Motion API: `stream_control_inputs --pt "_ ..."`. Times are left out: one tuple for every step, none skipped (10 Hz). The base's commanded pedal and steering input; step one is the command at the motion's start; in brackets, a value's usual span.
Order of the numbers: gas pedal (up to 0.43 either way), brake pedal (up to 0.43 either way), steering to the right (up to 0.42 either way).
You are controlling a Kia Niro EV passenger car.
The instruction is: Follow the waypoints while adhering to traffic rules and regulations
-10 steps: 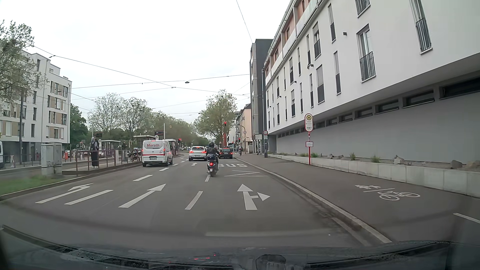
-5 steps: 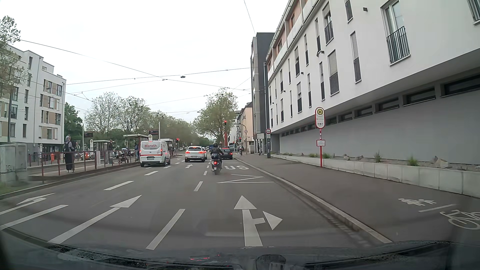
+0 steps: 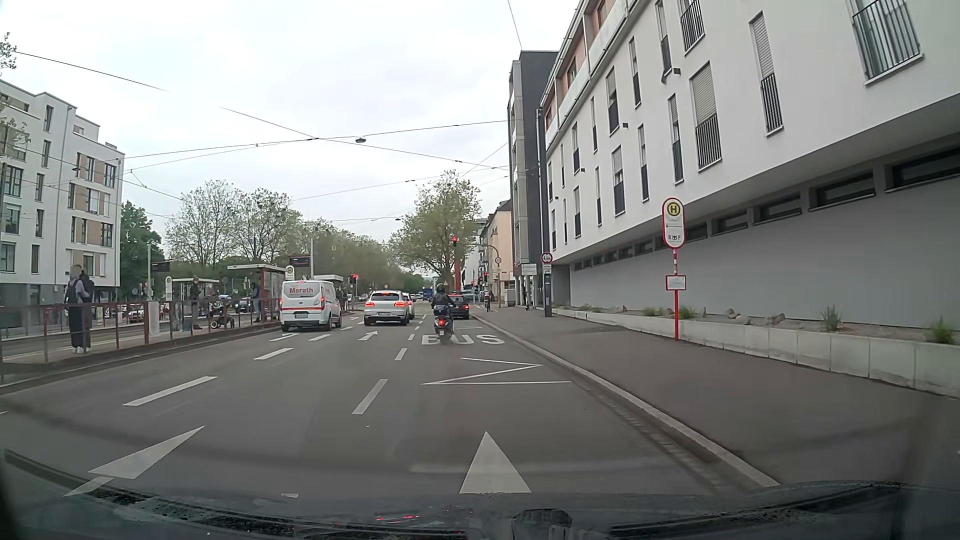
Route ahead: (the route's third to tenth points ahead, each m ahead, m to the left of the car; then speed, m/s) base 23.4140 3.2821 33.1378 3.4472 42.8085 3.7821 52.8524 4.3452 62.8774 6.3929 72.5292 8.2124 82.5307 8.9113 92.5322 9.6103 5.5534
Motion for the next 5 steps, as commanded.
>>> stream_control_inputs --pt "0.0 0.037 -0.026" --pt "0.0 0.061 -0.027" --pt "0.0 0.067 -0.027" --pt "0.0 0.085 -0.027" --pt "0.0 0.104 -0.028"
